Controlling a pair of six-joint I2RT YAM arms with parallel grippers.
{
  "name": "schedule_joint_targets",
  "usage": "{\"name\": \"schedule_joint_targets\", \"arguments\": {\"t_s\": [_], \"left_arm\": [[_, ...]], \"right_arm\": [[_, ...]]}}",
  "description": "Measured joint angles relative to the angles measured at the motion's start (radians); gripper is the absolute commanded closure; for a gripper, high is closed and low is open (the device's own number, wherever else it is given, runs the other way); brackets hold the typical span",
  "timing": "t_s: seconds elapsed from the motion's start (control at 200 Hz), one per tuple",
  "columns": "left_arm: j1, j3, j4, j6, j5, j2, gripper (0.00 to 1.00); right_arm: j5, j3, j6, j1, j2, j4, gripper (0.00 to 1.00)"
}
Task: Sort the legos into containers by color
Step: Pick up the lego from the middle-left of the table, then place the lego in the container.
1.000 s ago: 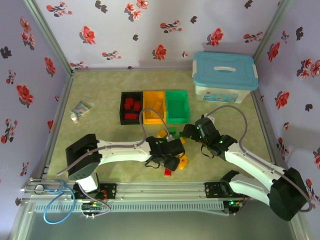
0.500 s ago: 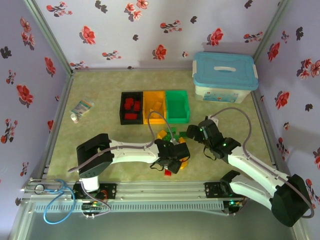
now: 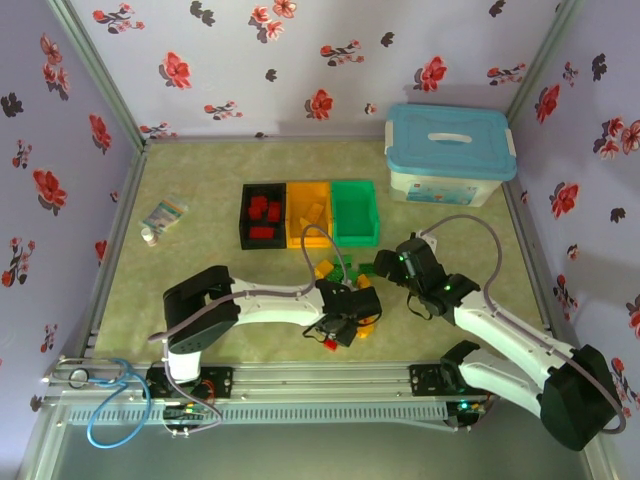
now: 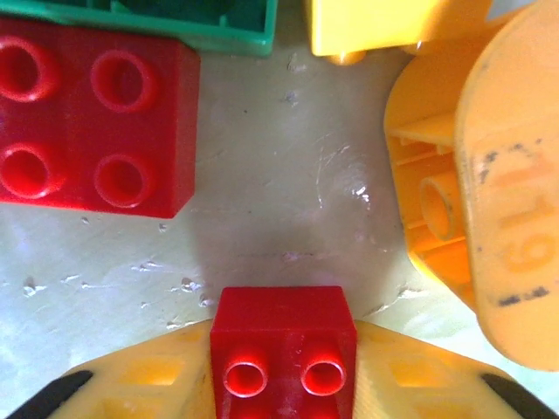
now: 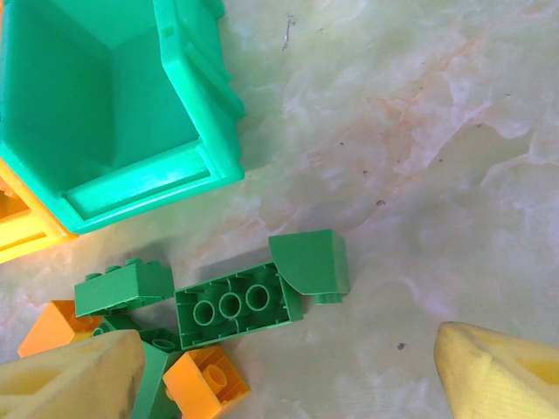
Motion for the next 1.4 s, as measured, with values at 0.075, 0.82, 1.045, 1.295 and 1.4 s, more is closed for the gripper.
{"name": "schedule_joint_targets", "arguments": {"t_s": [0.075,0.82,1.045,1.295,1.4], "left_arm": [[0.012,-0.005,0.003,0.003,0.000,-0.008,0.69],[0.682,-0.215,0.128,0.135,-0.050,-0.592,0.69],[0.800,-0.161,0.165,0.190,-0.024,-0.479,0.69],[0.865,-0.050,0.178,0.247,-0.012,-0.333,0.65],[0.877,-0.018,0.179,0.263,-0.008,-0.294,0.44]], "right_arm": [[0.000,0.000,0.000,-0.002,0.000,0.000,0.13],[-0.035,-0.018,0.001,-0.008,0.018,0.016,0.14],[-0.046,-0.018,0.008,-0.008,0.018,0.026,0.14],[-0.054,-0.018,0.006,-0.008,0.018,0.026,0.15],[-0.061,-0.018,-0.001,-0.008,0.018,0.026,0.15]]}}
